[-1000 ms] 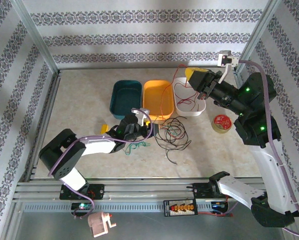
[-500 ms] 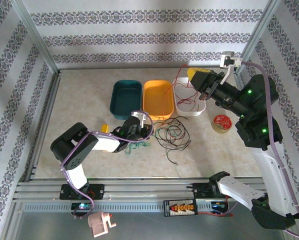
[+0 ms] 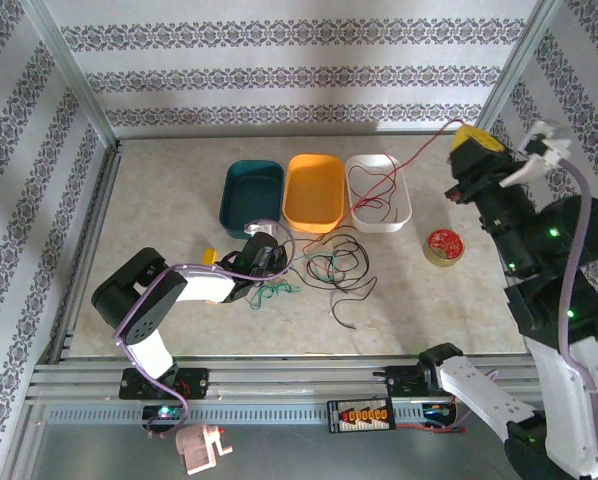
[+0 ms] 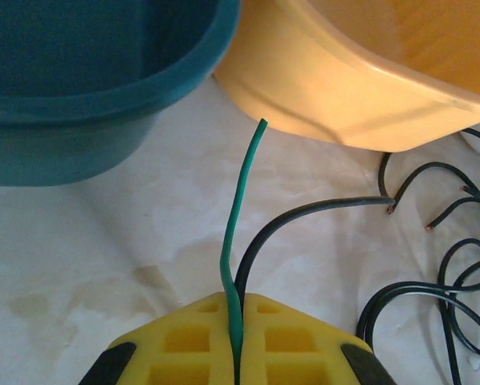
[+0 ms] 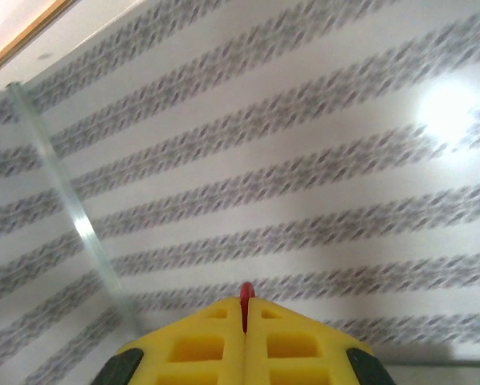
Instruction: Untangle the cables
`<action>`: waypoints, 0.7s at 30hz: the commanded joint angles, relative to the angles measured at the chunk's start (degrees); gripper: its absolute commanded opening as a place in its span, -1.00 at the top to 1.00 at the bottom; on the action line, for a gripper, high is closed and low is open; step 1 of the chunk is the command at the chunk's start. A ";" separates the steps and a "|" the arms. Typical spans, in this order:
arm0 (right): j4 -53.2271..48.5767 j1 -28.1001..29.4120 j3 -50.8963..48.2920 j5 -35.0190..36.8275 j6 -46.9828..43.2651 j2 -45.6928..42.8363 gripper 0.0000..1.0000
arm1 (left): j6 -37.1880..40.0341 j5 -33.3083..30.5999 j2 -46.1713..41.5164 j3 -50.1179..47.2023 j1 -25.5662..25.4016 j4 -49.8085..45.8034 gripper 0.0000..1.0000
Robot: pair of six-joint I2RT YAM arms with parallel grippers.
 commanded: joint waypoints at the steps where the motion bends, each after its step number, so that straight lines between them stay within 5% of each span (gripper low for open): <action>1: 5.02 -0.60 2.34 11.22 -5.56 -2.00 1.00 | -1.05 -2.74 -1.05 -1.23 0.99 -4.89 1.00; 14: 10.75 -0.60 13.93 7.50 -9.24 4.83 1.00 | -1.82 -3.63 -0.33 -1.63 0.99 -6.68 1.00; 21: 13.00 -0.60 23.14 14.30 -18.14 7.71 1.00 | -3.16 -4.76 0.09 -2.06 0.99 -7.69 1.00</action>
